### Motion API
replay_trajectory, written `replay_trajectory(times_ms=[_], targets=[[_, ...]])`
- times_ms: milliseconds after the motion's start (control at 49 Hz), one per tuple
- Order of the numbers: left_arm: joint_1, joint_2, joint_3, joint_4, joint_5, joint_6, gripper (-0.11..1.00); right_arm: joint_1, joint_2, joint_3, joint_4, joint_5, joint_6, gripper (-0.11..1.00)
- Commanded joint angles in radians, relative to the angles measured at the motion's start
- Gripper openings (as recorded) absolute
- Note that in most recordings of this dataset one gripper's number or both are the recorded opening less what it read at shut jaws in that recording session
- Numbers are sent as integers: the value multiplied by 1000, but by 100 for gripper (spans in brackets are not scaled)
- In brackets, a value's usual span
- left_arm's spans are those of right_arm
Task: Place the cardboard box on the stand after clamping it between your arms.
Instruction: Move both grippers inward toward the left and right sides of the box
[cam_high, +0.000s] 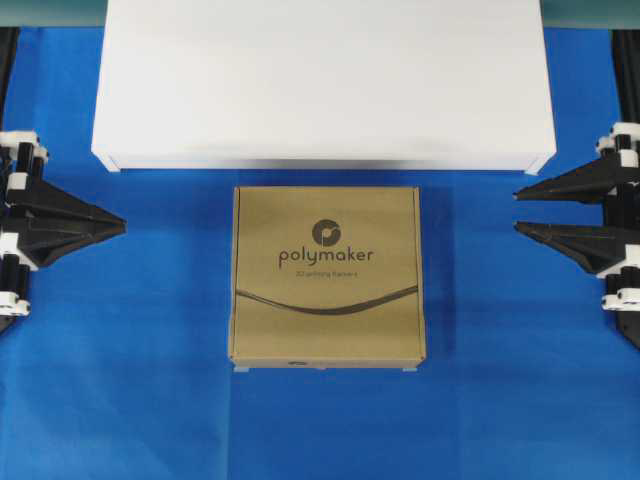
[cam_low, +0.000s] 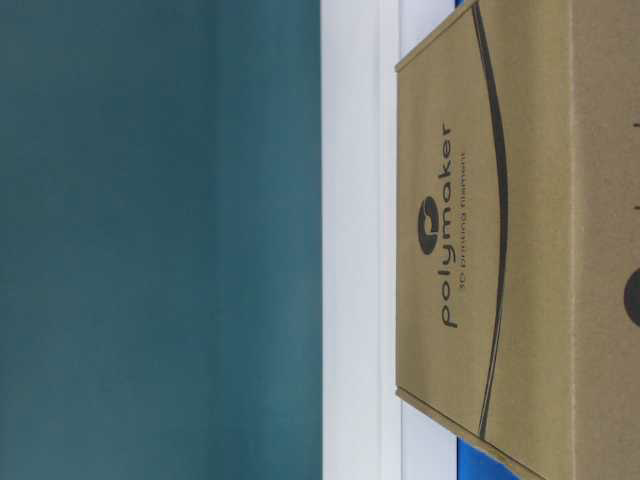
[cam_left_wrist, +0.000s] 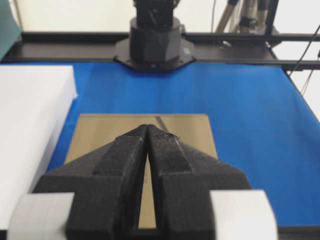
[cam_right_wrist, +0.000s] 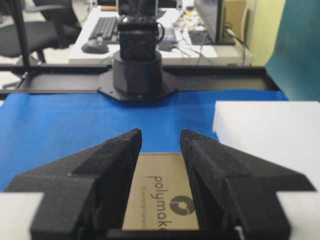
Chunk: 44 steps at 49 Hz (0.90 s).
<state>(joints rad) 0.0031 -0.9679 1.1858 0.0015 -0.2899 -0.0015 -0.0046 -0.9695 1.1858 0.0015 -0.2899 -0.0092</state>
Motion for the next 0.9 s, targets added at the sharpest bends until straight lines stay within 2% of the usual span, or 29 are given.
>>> replay_trajectory(times_ms=[0,82,143,245,367,510,694,877], targets=[[9,26,-34,41,29,-11,5,-2,12,-28,5,-5,20,14],[9,34,-52,41,92,-20,11,-2,11,-43,32,60,25,20],[9,38,-71,40,143,-25,3,-3,11,-57,44,138,31,14],[11,43,-103,41,264,-26,1,-5,11,-91,46,302,46,7],[11,58,-132,41,436,-29,1,-5,25,-140,46,512,52,7],[6,83,-169,41,546,-21,1,-5,63,-184,44,713,52,7],[6,152,-210,43,693,-32,1,-5,133,-225,40,879,51,7],[2,221,-241,43,735,-43,1,-5,193,-235,21,920,46,10]])
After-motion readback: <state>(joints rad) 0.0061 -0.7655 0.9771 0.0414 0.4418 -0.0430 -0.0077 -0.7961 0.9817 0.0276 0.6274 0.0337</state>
